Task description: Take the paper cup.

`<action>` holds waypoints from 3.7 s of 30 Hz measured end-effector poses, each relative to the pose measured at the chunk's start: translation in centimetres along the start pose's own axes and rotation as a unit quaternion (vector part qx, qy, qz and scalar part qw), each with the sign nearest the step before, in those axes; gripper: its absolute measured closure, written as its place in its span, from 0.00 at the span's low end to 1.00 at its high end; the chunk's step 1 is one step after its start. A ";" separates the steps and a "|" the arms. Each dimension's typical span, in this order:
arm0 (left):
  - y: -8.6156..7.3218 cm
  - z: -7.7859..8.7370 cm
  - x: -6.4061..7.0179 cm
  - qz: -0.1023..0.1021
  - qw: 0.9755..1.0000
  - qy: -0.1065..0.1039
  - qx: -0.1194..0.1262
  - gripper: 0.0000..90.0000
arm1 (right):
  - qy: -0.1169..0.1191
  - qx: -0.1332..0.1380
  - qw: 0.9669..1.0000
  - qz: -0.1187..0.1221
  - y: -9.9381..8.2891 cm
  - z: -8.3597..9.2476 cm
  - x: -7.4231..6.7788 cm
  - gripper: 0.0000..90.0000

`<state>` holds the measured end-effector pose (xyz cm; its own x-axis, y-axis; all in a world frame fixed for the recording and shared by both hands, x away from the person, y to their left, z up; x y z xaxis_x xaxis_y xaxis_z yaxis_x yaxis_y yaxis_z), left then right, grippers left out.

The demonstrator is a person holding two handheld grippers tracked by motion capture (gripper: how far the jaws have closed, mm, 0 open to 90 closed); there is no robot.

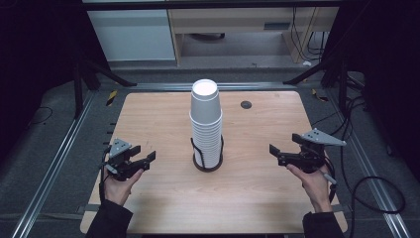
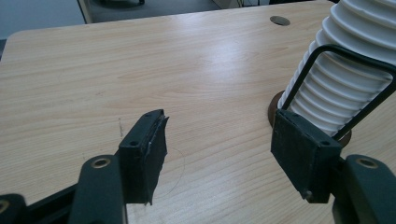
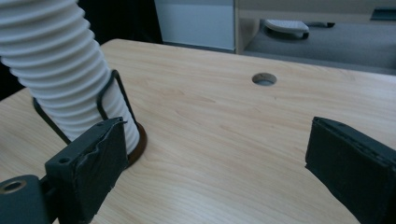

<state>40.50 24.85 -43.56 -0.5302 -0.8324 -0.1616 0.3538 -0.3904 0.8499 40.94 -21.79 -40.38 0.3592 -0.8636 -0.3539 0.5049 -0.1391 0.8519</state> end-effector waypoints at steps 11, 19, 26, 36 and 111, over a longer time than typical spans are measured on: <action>0.3 0.5 -0.1 -0.004 1.000 0.013 0.006 0.39 | 0.039 0.011 0.998 0.036 3.1 0.3 -4.0 0.07; 0.2 0.4 -0.2 -0.002 1.000 0.016 0.003 0.34 | 0.078 0.035 0.994 0.062 6.8 0.4 -8.1 0.07; 0.2 0.4 -0.2 -0.001 1.000 0.012 0.001 0.32 | 0.093 0.047 0.992 0.073 8.6 -0.3 -10.6 0.07; 0.1 0.1 -0.1 0.000 1.000 0.002 -0.005 0.26 | 0.110 0.042 0.989 0.086 9.5 -2.0 -13.1 0.07; 0.0 -0.3 0.3 -0.006 1.000 -0.006 -0.006 0.21 | 0.144 0.025 0.984 0.101 10.7 -9.5 -19.9 0.16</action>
<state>40.55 24.52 -43.72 -0.5435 -0.8228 -0.1661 0.3560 -0.4052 0.8421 46.64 -1.47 -27.82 0.6594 -0.7035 -0.2650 0.3648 -0.0087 0.9311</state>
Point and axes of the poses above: each handheld gripper's, and its own axes: z roughly backward along the jaws, y roughly out of its top, x roughly to its right, the point moved 5 cm from there along -z, roughly forward along the jaws, and after that the axes turned 15 degrees about -z, right-handed, at the moved point
